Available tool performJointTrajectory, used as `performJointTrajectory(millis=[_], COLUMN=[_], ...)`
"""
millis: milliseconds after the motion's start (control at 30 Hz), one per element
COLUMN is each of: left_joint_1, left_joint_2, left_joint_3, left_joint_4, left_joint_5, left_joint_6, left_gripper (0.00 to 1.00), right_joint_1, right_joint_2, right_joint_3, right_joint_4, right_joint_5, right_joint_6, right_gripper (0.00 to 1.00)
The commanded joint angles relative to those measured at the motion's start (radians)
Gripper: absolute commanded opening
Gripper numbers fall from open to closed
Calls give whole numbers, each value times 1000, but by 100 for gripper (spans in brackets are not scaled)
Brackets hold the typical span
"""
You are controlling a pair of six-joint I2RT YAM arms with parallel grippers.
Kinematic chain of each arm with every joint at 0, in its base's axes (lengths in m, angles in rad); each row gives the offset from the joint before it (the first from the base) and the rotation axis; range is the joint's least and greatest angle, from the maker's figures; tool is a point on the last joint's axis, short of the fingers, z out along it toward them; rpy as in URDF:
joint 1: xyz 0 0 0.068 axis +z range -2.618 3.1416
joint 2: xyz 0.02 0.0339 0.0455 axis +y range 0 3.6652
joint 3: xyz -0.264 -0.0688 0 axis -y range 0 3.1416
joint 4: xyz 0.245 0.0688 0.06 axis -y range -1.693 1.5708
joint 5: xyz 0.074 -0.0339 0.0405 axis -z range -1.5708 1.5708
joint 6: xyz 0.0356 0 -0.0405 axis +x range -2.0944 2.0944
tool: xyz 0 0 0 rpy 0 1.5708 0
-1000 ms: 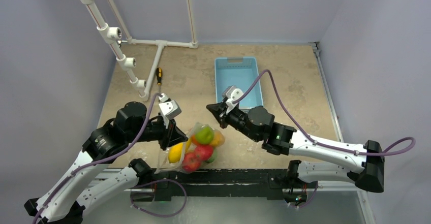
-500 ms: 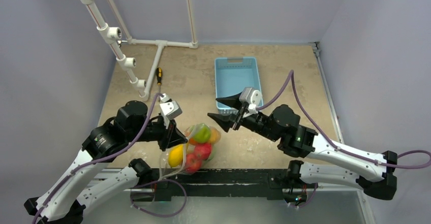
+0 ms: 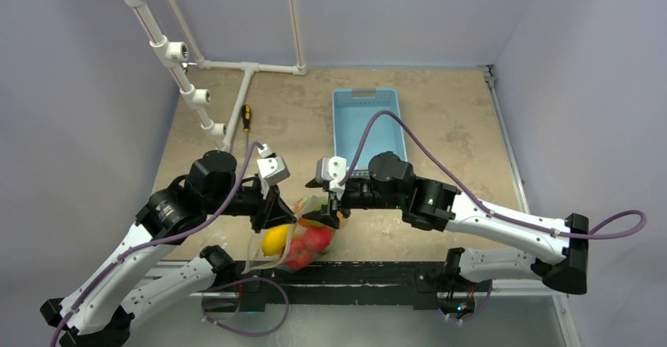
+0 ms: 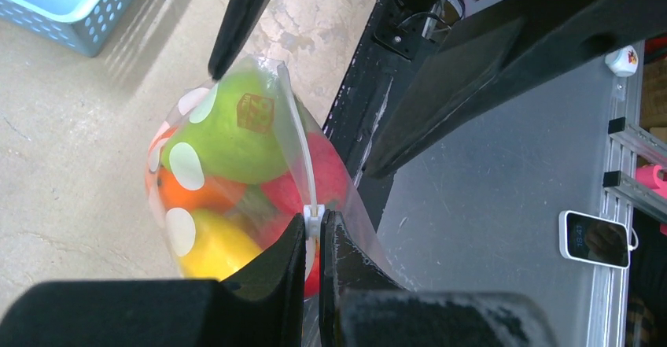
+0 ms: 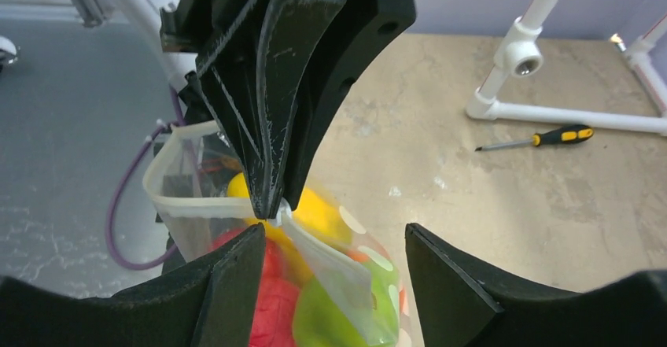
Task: Place the food in the zip-top bag and seal the zipper
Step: Zip the zipper food storage bag at the center of the board.
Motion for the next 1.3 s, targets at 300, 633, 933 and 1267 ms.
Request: performJointTrajectory(millis=[300, 633, 933, 1267], left_joint_1=[-4, -3, -5, -4], left_joint_2=[-5, -7, -7, 22], left_joint_3=[39, 36, 43, 73], left_joint_4=[51, 52, 35, 6], left_joint_5=[44, 31, -28, -73], left_joint_6=[32, 30, 13, 11], left_gripper=[0, 0, 0, 0], right_joint_1=[1, -1, -10, -13], right_joint_2=[66, 93, 57, 52], right_joint_3=[60, 63, 21, -71], right_joint_4=[-41, -23, 48, 141], right_joint_5=[-88, -113, 116, 466], right_joint_6=[-54, -58, 33, 154], right_gripper=[52, 1, 0, 0])
